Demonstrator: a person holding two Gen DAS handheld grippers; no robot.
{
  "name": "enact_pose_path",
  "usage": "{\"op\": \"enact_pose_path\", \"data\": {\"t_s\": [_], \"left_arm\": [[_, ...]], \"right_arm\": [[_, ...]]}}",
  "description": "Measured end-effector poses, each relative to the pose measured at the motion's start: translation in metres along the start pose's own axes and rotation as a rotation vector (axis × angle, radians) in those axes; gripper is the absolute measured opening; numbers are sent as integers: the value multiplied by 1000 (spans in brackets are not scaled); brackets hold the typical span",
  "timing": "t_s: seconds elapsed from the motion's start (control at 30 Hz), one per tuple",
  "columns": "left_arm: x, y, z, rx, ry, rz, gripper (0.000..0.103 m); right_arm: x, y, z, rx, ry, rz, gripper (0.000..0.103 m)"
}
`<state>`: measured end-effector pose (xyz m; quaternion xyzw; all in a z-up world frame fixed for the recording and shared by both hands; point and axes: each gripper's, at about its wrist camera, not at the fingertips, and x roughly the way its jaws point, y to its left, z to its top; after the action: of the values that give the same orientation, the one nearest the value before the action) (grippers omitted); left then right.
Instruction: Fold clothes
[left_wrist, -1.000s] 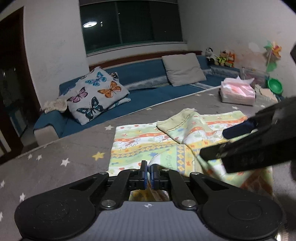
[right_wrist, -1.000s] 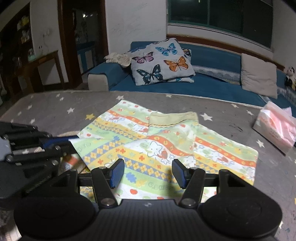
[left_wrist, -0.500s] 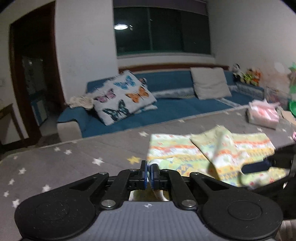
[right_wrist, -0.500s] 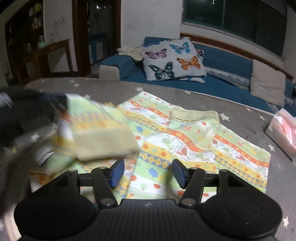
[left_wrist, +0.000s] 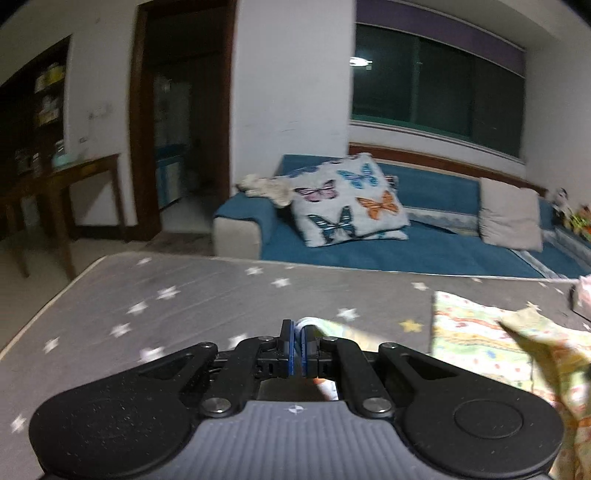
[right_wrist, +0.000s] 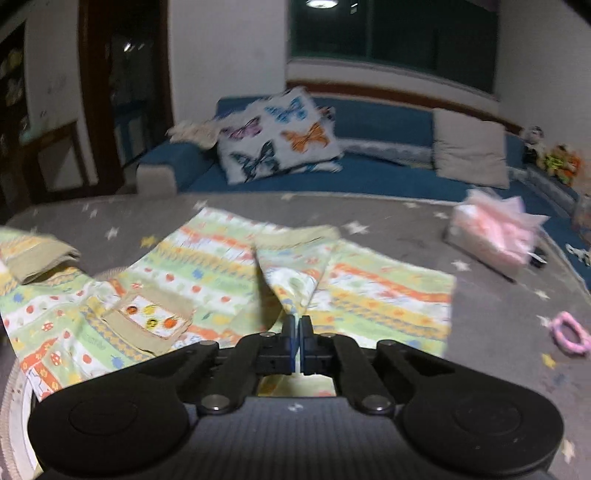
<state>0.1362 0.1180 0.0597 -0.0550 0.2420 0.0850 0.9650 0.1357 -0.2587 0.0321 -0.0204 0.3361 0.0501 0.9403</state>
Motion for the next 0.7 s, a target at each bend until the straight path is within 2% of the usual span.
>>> {"op": "enact_pose_path", "data": {"t_s": [0.17, 0.33, 0.43, 0.5, 0.63, 0.67, 0.7], "left_arm": [[-32, 34, -14, -66, 31, 11, 4], [-74, 63, -30, -126, 89, -23, 4], [-103, 76, -41, -150, 102, -34, 4], [-124, 83, -50, -166, 94, -34, 4], [-154, 96, -68, -198, 102, -34, 4], [-159, 100, -72, -207, 105, -32, 4], [-162, 104, -75, -217, 107, -28, 4]], "right_arm": [[-40, -41, -11, 116, -41, -42, 0], [-73, -84, -36, 252, -39, -45, 0], [-79, -88, -49, 230, 3, -12, 0], [-81, -79, -56, 187, 16, 10, 4], [-70, -49, -47, 114, 27, 98, 8], [-65, -40, -43, 91, 29, 119, 15], [-59, -29, -39, 67, 31, 136, 31]]}}
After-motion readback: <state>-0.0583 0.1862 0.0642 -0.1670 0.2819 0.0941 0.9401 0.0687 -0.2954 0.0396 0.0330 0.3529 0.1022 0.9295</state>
